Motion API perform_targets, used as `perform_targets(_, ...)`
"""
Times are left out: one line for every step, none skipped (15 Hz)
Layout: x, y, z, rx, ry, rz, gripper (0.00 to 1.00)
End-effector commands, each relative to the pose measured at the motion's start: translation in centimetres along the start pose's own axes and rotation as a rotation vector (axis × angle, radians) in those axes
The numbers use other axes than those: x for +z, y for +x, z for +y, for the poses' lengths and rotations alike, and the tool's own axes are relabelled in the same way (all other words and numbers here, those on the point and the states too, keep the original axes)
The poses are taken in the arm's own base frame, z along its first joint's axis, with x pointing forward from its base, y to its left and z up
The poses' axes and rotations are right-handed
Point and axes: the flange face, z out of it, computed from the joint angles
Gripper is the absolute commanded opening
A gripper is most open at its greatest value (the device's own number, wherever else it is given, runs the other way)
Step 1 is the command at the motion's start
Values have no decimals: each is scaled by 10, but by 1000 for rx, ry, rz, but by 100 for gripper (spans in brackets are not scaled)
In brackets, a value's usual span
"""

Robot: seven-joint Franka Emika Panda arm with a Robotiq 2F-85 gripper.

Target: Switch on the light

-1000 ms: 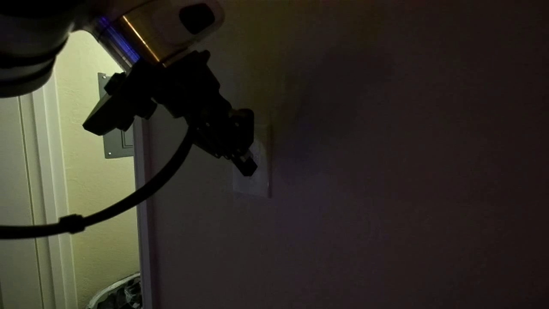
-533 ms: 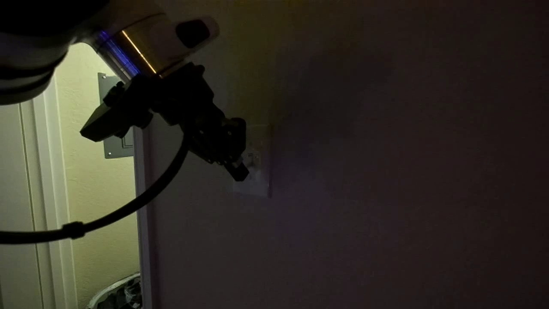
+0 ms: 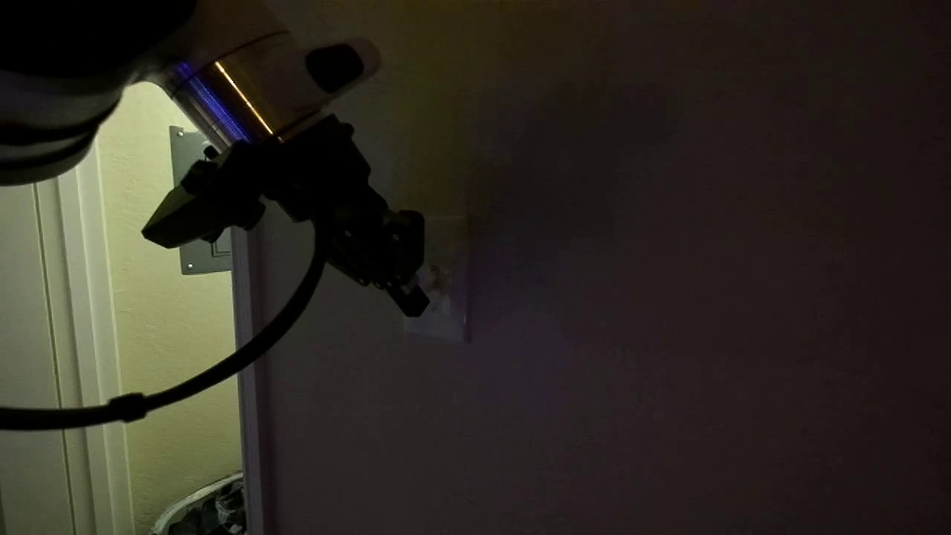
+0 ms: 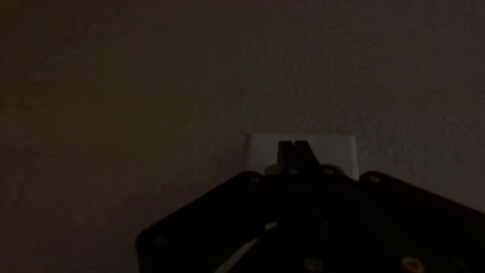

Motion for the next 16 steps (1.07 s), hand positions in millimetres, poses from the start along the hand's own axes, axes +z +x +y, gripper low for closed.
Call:
perform_targets(-3, 6, 2, 25, 3, 29, 5)
perform_targets(-4, 7, 3, 27, 2, 34, 5)
perform_targets(-3, 9, 4, 29, 3, 38, 5)
perform_targets(-2, 10, 4, 30, 4, 40, 5)
perform_targets(-1, 10, 3, 31, 6, 40, 5)
perform_targets(1, 10, 3, 33, 8, 39, 5)
perform_targets(4, 9, 2, 33, 10, 35, 5)
perform_targets(6, 8, 2, 35, 11, 31, 5)
perform_targets(8, 7, 2, 38, 14, 27, 5)
perform_targets(11, 6, 2, 42, 15, 24, 5)
perform_targets(13, 6, 2, 44, 17, 21, 5)
perform_targets(16, 5, 2, 47, 19, 20, 5)
perform_targets(18, 6, 2, 52, 21, 22, 6)
perform_targets(19, 6, 3, 55, 21, 24, 5)
perform_targets(19, 8, 3, 57, 22, 32, 5)
perform_targets(18, 10, 3, 57, 22, 40, 5)
